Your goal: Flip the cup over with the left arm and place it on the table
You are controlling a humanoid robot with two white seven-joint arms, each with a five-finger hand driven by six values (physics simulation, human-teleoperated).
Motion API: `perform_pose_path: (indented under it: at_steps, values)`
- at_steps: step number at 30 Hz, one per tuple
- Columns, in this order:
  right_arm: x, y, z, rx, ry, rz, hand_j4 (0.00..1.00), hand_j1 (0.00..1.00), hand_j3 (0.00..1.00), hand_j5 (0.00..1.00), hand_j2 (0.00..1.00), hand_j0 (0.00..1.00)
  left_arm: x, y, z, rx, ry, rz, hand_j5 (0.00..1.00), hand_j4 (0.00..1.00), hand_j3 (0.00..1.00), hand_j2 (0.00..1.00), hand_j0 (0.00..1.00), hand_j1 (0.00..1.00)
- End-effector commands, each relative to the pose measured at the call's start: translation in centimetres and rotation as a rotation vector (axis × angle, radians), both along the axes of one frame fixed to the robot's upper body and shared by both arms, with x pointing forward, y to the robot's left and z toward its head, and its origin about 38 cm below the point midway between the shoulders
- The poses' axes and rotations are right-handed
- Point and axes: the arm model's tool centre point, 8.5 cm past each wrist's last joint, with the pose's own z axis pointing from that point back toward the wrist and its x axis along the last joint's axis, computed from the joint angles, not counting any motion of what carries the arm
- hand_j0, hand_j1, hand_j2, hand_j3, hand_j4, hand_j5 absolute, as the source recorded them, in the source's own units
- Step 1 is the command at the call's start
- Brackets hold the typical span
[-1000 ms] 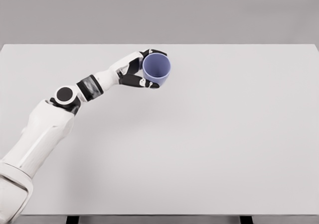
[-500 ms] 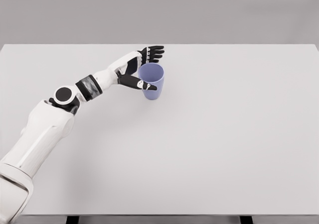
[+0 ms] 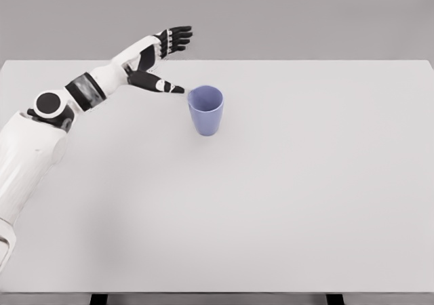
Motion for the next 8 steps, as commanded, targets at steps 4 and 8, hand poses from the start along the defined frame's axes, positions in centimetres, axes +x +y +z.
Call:
perform_pose_path:
  at_steps: [4,8]
  values:
    - [0.0,0.0,0.0,0.0,0.0,0.0,1.0,1.0,1.0,1.0,1.0,1.0,-2.0,9.1,2.3,0.19,-0.211,0.052,1.0,1.0,1.0,1.0,1.0,1.0]
    - [0.0,0.0,0.0,0.0,0.0,0.0,1.0,1.0,1.0,1.0,1.0,1.0,-2.5,9.6,1.2,0.218,-0.208,0.047,1.0,1.0,1.0,1.0,1.0,1.0]
